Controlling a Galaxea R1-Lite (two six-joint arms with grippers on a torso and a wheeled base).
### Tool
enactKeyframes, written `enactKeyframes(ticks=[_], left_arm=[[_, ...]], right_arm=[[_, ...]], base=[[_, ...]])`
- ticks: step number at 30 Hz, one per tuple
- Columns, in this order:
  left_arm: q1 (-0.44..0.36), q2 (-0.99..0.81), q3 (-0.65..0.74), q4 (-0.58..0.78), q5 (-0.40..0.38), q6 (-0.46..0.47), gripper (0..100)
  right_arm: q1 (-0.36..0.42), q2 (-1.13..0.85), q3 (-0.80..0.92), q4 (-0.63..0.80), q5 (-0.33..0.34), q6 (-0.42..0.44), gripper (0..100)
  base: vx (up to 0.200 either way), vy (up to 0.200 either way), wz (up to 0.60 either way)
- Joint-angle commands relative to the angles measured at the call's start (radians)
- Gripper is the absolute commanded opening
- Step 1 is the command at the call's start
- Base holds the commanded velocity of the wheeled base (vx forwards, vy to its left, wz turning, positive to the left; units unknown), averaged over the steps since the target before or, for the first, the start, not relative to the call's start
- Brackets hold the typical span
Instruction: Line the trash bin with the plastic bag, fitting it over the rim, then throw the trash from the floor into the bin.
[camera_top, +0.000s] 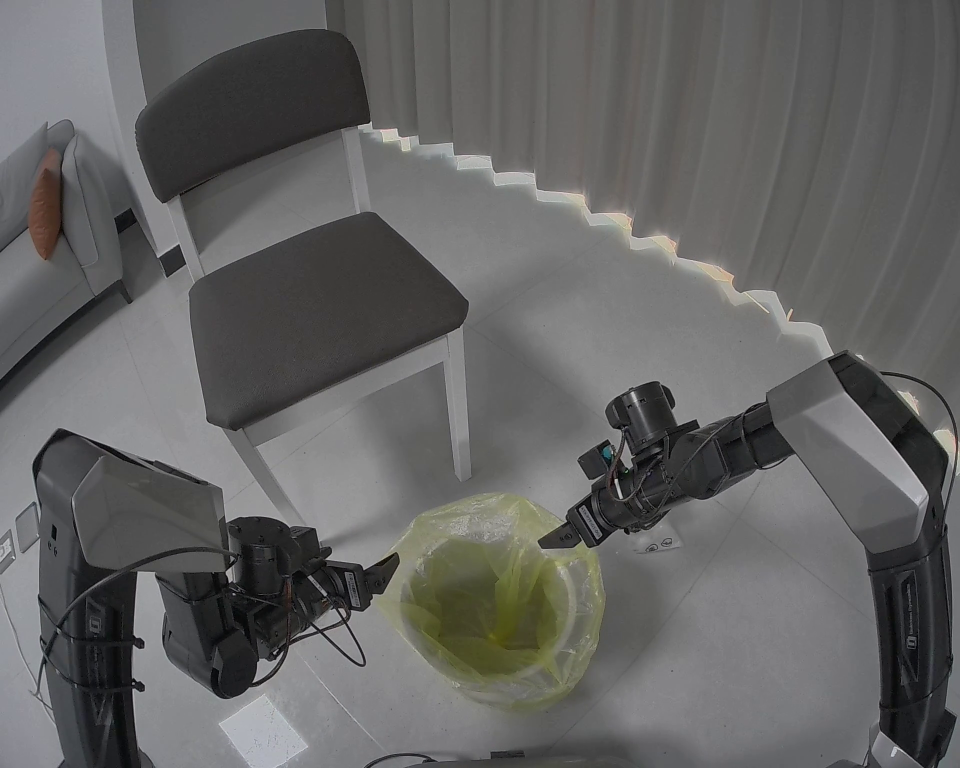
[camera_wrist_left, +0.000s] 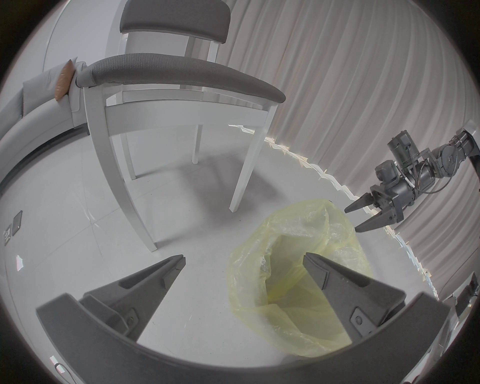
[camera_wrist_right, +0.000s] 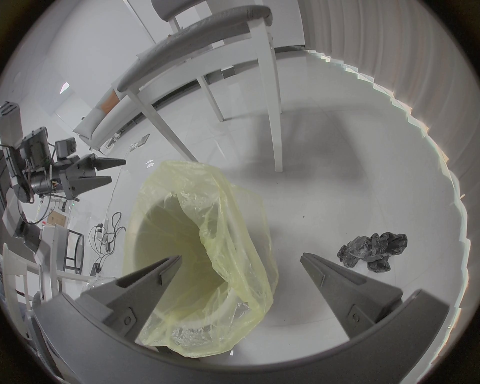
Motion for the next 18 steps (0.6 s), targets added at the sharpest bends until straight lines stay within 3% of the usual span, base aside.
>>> enactKeyframes(ticks=[1,3,4,18], left_arm=[[-0.001,0.008,-0.003,-0.001,0.001,0.0,100],[-0.001,0.008,-0.001,-0.003,0.001,0.0,100],[0.0,0.008,0.0,-0.004,-0.001,0.0,100],[0.017,0.034,-0.018,-0.003,0.001,-0.002,100]], right_arm=[[0.011,0.057,-0.014,-0.017,-0.016,-0.006,100],[0.012,0.072,-0.02,-0.03,-0.017,-0.006,100],[0.024,0.107,-0.041,-0.055,-0.017,0.001,0],[-0.012,0.136,-0.15,-0.046,-0.028,0.041,0]], base=[[0.0,0.0,0.0],[0.0,0.0,0.0],[0.0,0.0,0.0],[0.0,0.0,0.0]])
